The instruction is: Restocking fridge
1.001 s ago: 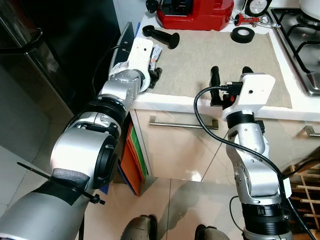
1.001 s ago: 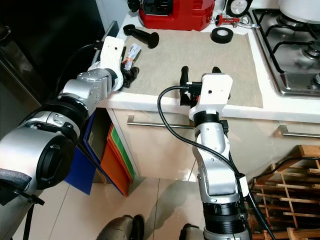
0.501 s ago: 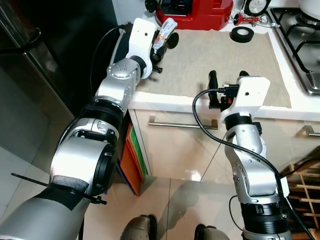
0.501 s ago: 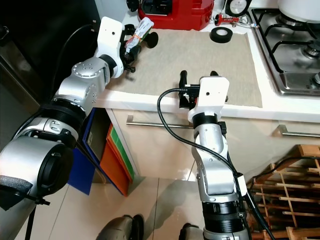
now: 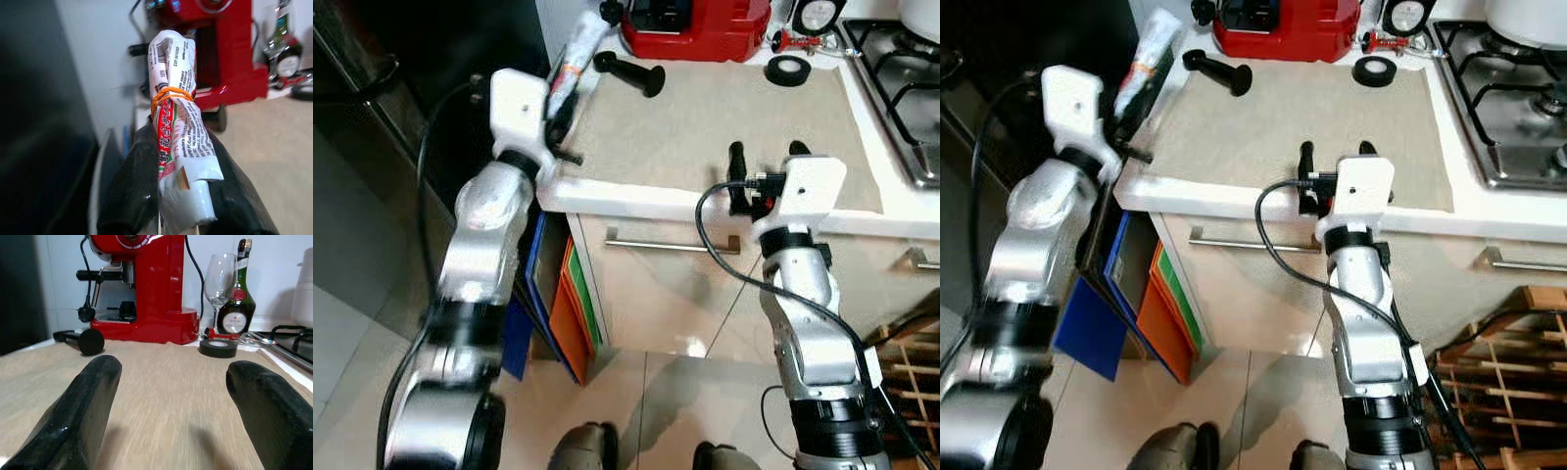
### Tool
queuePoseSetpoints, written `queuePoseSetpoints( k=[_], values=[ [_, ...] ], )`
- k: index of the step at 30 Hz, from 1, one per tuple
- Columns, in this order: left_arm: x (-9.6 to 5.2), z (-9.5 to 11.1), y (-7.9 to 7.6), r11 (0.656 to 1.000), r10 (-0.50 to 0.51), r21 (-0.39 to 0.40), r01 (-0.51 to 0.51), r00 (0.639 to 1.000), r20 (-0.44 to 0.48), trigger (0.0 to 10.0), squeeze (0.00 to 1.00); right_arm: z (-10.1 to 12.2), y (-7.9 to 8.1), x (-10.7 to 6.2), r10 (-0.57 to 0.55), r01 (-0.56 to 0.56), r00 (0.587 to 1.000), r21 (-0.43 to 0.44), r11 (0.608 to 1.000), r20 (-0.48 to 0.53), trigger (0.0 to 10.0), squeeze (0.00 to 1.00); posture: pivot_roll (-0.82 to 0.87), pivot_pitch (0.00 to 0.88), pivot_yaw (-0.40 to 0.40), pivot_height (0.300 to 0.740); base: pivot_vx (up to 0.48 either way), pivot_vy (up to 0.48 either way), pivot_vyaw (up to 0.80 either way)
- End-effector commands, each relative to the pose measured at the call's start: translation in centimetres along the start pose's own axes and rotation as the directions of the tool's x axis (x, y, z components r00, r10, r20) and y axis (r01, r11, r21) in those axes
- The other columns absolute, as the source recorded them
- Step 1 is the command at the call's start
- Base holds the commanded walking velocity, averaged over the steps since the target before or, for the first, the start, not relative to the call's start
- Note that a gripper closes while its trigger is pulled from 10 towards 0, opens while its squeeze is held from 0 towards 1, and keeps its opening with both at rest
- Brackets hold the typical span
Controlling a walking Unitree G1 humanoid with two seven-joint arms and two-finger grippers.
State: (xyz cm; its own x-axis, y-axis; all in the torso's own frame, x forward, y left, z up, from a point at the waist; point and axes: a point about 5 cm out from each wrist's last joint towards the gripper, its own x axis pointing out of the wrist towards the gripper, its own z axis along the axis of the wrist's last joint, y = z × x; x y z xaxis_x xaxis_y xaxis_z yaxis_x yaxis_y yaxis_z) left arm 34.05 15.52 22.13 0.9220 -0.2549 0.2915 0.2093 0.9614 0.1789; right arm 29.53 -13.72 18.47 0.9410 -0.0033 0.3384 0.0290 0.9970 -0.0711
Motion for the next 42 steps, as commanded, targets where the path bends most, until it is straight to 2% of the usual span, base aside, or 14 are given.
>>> queuePoseSetpoints(
  k=[1, 4, 7, 8, 10, 11, 13, 14, 19, 24, 39, 40, 41, 42],
  values=[
    [-0.4, 0.9, 0.4, 0.999, 0.026, 0.028, -0.027, 0.999, 0.037, 0.0, 0.0, 0.4, 0.1, -0.2, 0.004, -0.003, 1.0, -0.006, 1.0, 0.028, 10.0, 0.0, 0.15, 0.029, 0.059, 0.74, 0.0, 0.0, 0.0],
    [-3.0, -0.7, -0.2, 0.998, 0.039, 0.055, -0.038, 0.999, -0.016, 0.0, 0.0, -0.4, -0.8, -1.0, -0.029, 0.03, 1.0, -0.013, 0.999, 0.009, 10.0, 0.0, 0.16, 0.006, 0.036, 0.74, 0.0, 0.0, 0.0],
    [-4.7, -2.2, -1.6, 1.0, 0.023, 0.017, -0.022, 0.997, -0.074, 0.0, 0.0, -1.0, -1.3, -1.4, -0.053, 0.053, 0.999, -0.039, 0.998, 0.004, 10.0, 0.0, 0.15, 0.0, 0.019, 0.74, 0.0, 0.0, 0.0],
    [-4.7, -2.2, -1.6, 1.0, 0.023, 0.017, -0.022, 0.997, -0.074, 0.0, 0.0, -1.0, -1.3, -1.4, -0.053, 0.053, 0.999, -0.039, 0.998, 0.004, 10.0, 0.0, 0.15, 0.0, 0.019, 0.74, 0.0, 0.0, 0.0],
    [-6.5, -3.6, -2.0, 1.0, 0.006, -0.014, -0.008, 0.992, -0.126, 0.0, 0.0, -1.4, -2.2, -2.3, -0.086, 0.086, 0.996, -0.06, 0.995, -0.01, 10.0, 0.0, 0.14, 0.0, 0.012, 0.74, 0.0, 0.0, 0.0],
    [-6.5, -3.6, -2.0, 1.0, 0.006, -0.014, -0.008, 0.992, -0.126, 0.0, 0.0, -1.4, -2.2, -2.3, -0.086, 0.086, 0.996, -0.06, 0.995, -0.01, 10.0, 0.0, 0.14, 0.0, 0.012, 0.74, 0.0, 0.0, 0.0],
    [-8.2, -4.9, -2.0, 0.997, 0.01, -0.075, -0.026, 0.979, -0.203, 0.0, 0.0, -2.3, -2.9, -3.4, -0.105, 0.103, 0.992, -0.026, 0.994, -0.064, 10.0, 0.0, 0.14, 0.0, 0.007, 0.74, 0.0, 0.0, 0.0],
    [-8.5, -5.2, -2.2, 0.996, 0.002, -0.092, -0.023, 0.976, -0.219, 0.0, 0.0, -2.6, -2.9, -3.7, -0.104, 0.104, 0.991, -0.008, 0.995, -0.085, 10.0, 0.0, 0.13, 0.0, 0.007, 0.74, 0.0, 0.0, 0.0],
    [-8.1, -5.6, -3.3, 0.994, -0.032, -0.11, 0.008, 0.975, -0.221, 0.0, 0.0, -3.2, -2.3, -4.0, -0.094, 0.103, 0.987, 0.058, 0.993, -0.131, 10.0, 0.0, 0.13, 0.0, 0.009, 0.74, 0.0, 0.0, 0.0],
    [-7.4, -6.2, -4.3, 0.992, -0.075, -0.12, 0.048, 0.969, -0.233, 0.0, 0.0, -3.5, -2.3, -3.8, -0.091, 0.099, 0.986, 0.051, 0.994, -0.14, 10.0, 0.0, 0.1, 0.0, 0.016, 0.74, 0.0, 0.0, 0.0],
    [-5.8, -6.5, -5.0, 0.989, -0.08, -0.142, 0.049, 0.971, -0.225, 0.0, 0.0, -4.5, -1.9, -2.5, -0.029, 0.039, 0.984, 0.058, 0.998, -0.176, 10.0, 0.0, 0.09, 0.005, 0.003, 0.74, 0.0, 0.0, 0.0],
    [-5.7, -6.5, -4.9, 0.99, -0.069, -0.137, 0.039, 0.971, -0.227, 2.9, 0.0, -4.5, -1.9, -2.6, -0.026, 0.037, 0.984, 0.056, 0.998, -0.177, 10.0, 0.0, 0.09, 0.006, 0.001, 0.74, 0.0, 0.0, 0.0],
    [-5.7, -6.5, -4.8, 0.991, -0.063, -0.133, 0.033, 0.972, -0.228, 2.9, 0.0, -4.6, -1.9, -2.6, -0.025, 0.035, 0.984, 0.056, 0.998, -0.178, 10.0, 0.0, 0.09, 0.006, 0.001, 0.74, 0.0, 0.0, 0.0],
    [-5.6, -6.4, -4.8, 0.99, -0.058, -0.14, 0.027, 0.972, -0.226, 10.0, 0.0, -4.6, -1.8, -2.6, -0.02, 0.031, 0.984, 0.054, 0.998, -0.177, 10.0, 0.0, 0.09, 0.008, 0.0, 0.74, 0.0, 0.0, 0.0]
  ],
)
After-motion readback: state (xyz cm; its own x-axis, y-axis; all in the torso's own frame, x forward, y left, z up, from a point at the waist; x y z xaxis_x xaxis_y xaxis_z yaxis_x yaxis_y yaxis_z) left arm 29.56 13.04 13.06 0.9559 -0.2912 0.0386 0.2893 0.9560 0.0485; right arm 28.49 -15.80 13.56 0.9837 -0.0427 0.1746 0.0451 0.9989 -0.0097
